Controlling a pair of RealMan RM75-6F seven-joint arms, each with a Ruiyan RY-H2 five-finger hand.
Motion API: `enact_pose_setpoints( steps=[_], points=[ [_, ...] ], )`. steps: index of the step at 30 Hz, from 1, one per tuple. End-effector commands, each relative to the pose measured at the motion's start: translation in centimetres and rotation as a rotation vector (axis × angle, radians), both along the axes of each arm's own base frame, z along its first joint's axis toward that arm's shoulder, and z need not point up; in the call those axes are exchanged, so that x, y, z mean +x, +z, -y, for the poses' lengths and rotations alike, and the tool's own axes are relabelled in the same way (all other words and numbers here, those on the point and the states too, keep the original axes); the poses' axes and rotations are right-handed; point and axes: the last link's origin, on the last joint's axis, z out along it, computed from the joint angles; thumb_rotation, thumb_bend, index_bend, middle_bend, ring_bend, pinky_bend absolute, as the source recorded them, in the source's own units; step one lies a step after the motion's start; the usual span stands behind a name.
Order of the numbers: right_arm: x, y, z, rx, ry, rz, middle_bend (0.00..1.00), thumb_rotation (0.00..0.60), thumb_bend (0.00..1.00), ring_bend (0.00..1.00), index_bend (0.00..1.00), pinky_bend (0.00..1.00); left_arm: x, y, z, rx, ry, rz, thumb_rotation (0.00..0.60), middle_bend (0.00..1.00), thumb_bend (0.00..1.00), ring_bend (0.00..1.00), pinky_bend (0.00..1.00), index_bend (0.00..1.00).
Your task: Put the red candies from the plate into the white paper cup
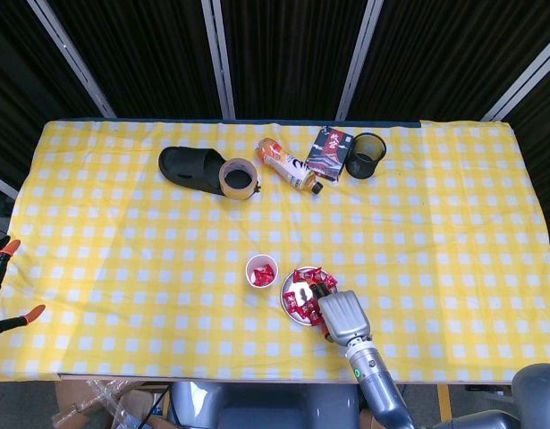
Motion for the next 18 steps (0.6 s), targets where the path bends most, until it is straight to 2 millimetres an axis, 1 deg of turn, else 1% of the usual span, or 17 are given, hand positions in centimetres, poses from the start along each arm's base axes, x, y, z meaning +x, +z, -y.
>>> enact_pose_setpoints(
  steps=[1,7,11,18],
  points=[
    [-0.07,-0.16,-0.12,0.006,-0.001,0.000,0.20,0.600,0.36,0.82,0.12,0.83,0.00,0.02,0.00,0.000,0.000,0.001,0.600,0.00,0.04,0.00,0.00,0.00],
    [-0.30,-0.56,-0.30,0.008,-0.002,0.003,0.20,0.600,0.36,0.82,0.20,0.83,0.01,0.02,0.01,0.000,-0.001,0.002,0.600,0.00,0.04,0.00,0.00,0.00],
    [-0.30,-0.70,-0.26,0.007,-0.001,0.012,0.23,0.600,0.36,0.82,0.25,0.83,-0.01,0.02,0.00,0.000,0.001,0.002,0.600,0.00,0.04,0.00,0.00,0.00],
    [-0.44,-0.99,-0.17,0.012,-0.003,0.018,0.25,0.600,0.36,0.82,0.26,0.83,-0.03,0.02,-0.01,0.000,0.005,0.004,0.600,0.00,0.04,0.00,0.00,0.00]
  ],
)
